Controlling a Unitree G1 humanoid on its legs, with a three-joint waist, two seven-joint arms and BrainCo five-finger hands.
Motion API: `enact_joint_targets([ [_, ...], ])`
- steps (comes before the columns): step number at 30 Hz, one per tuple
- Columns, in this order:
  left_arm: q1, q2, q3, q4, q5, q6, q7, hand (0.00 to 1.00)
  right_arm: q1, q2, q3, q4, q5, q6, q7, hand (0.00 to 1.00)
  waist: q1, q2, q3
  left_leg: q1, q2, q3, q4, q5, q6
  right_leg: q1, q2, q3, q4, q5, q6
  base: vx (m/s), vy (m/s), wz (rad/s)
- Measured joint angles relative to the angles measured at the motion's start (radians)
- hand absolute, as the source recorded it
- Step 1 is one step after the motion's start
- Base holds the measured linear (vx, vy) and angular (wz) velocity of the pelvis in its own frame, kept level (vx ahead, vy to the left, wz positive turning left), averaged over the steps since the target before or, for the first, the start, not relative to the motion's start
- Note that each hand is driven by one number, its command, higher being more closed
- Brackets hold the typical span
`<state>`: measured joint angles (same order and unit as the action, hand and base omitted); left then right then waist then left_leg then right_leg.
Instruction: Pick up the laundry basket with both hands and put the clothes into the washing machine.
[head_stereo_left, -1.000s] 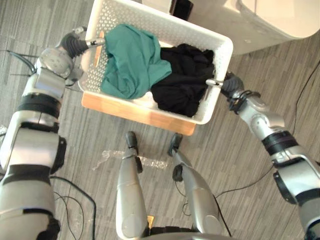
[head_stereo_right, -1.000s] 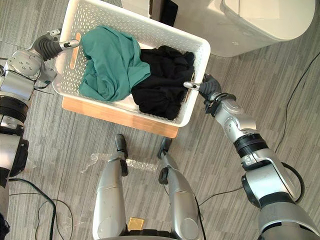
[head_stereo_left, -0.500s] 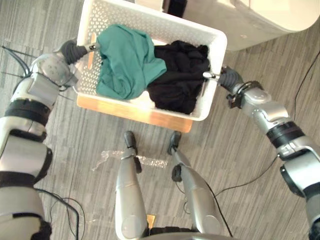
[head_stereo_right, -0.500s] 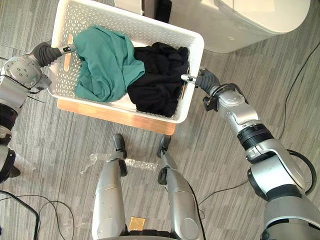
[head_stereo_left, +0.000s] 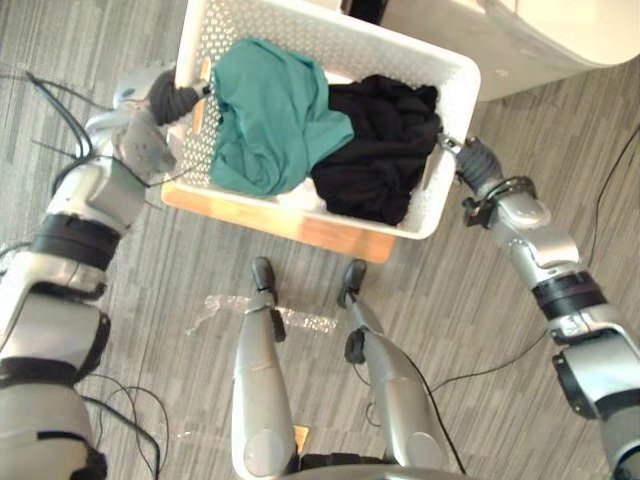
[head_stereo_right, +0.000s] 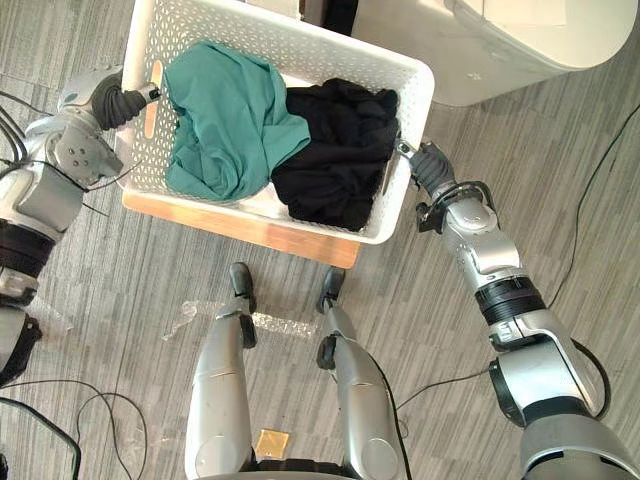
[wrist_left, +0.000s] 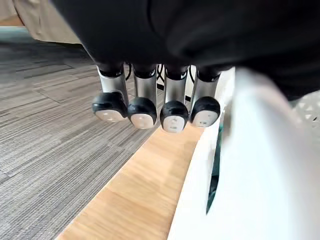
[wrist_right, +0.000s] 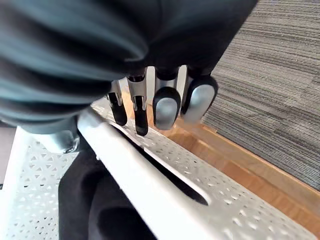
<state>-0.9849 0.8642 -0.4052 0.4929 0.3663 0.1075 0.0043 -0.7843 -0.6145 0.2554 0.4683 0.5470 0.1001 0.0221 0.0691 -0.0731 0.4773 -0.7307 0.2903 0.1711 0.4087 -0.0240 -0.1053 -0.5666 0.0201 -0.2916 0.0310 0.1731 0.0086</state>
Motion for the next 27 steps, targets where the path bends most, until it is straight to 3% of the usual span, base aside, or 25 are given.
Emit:
enact_joint_targets([
  [4, 0.191, -0.139, 0.223, -0.153, -0.018, 0.004, 0.033, 1.00, 0.084, 0.011, -0.083, -0.109, -0.001, 0.034, -0.030, 1.00, 0.005, 0.000, 0.000, 0.015, 0.002, 0.025, 0.012, 0.000, 0.000, 0.007, -0.003, 0.016, 0.007, 0.001, -0.002, 0.03, 0.006, -0.10],
  [7, 0.327, -0.271, 0.353, -0.225, -0.201, 0.005, 0.077, 1.00, 0.163, 0.014, -0.126, -0.232, -0.003, 0.072, -0.046, 1.00, 0.004, 0.003, 0.002, 0.100, 0.002, 0.052, 0.001, -0.001, 0.001, 0.049, -0.013, 0.029, 0.051, -0.009, -0.013, 0.04, 0.024, -0.13],
  [9, 0.408, -0.289, 0.384, -0.296, -0.287, 0.002, 0.095, 1.00, 0.228, 0.009, -0.159, -0.337, -0.004, 0.072, -0.049, 1.00, 0.000, 0.003, 0.002, 0.174, -0.013, 0.069, -0.024, -0.005, 0.005, 0.086, -0.030, 0.039, 0.090, -0.050, -0.026, 0.04, 0.016, -0.03],
  [13, 0.529, -0.289, 0.420, -0.467, -0.488, -0.050, 0.096, 1.00, 0.353, -0.008, -0.234, -0.502, 0.006, 0.068, -0.062, 1.00, -0.003, 0.016, -0.004, 0.272, -0.031, 0.079, -0.041, -0.012, 0.007, 0.151, -0.043, 0.048, 0.135, -0.095, -0.025, 0.01, 0.003, 0.02],
  [15, 0.631, -0.309, 0.429, -0.545, -0.554, -0.071, 0.086, 1.00, 0.433, -0.009, -0.270, -0.540, 0.024, 0.059, -0.037, 1.00, -0.008, 0.033, -0.021, 0.348, -0.053, 0.077, -0.077, -0.015, 0.006, 0.209, -0.054, 0.050, 0.135, -0.111, -0.014, 0.03, 0.012, 0.12],
  [16, 0.701, -0.364, 0.430, -0.576, -0.571, -0.074, 0.083, 1.00, 0.502, -0.006, -0.289, -0.556, 0.027, 0.058, -0.016, 1.00, -0.021, 0.054, -0.070, 0.366, -0.068, 0.074, -0.098, -0.019, 0.008, 0.222, -0.065, 0.048, 0.133, -0.120, -0.014, 0.06, 0.032, 0.21],
  [18, 0.830, -0.466, 0.455, -0.635, -0.591, -0.074, 0.083, 1.00, 0.592, 0.030, -0.301, -0.578, 0.020, 0.057, 0.007, 1.00, -0.030, 0.087, -0.119, 0.418, -0.088, 0.074, -0.128, -0.020, 0.010, 0.264, -0.077, 0.049, 0.124, -0.131, -0.003, 0.11, 0.049, 0.12],
  [20, 0.977, -0.607, 0.461, -0.718, -0.593, -0.075, 0.083, 1.00, 0.726, 0.130, -0.335, -0.581, -0.015, 0.065, 0.030, 1.00, -0.031, 0.118, -0.177, 0.479, -0.100, 0.074, -0.143, -0.026, 0.020, 0.318, -0.086, 0.049, 0.124, -0.150, 0.010, 0.16, 0.067, 0.04],
  [24, 1.177, -0.708, 0.463, -0.768, -0.568, -0.065, 0.050, 1.00, 0.845, 0.275, -0.366, -0.579, -0.099, 0.070, 0.049, 1.00, -0.050, 0.132, -0.230, 0.564, -0.119, 0.075, -0.175, -0.038, 0.024, 0.384, -0.091, 0.053, 0.119, -0.164, 0.014, 0.11, 0.037, -0.02],
  [27, 1.273, -0.758, 0.459, -0.768, -0.544, -0.035, 0.015, 1.00, 0.942, 0.370, -0.386, -0.579, -0.137, 0.073, 0.052, 1.00, -0.053, 0.123, -0.275, 0.639, -0.133, 0.078, -0.210, -0.046, 0.026, 0.449, -0.093, 0.061, 0.086, -0.173, 0.029, 0.06, 0.035, -0.01],
])
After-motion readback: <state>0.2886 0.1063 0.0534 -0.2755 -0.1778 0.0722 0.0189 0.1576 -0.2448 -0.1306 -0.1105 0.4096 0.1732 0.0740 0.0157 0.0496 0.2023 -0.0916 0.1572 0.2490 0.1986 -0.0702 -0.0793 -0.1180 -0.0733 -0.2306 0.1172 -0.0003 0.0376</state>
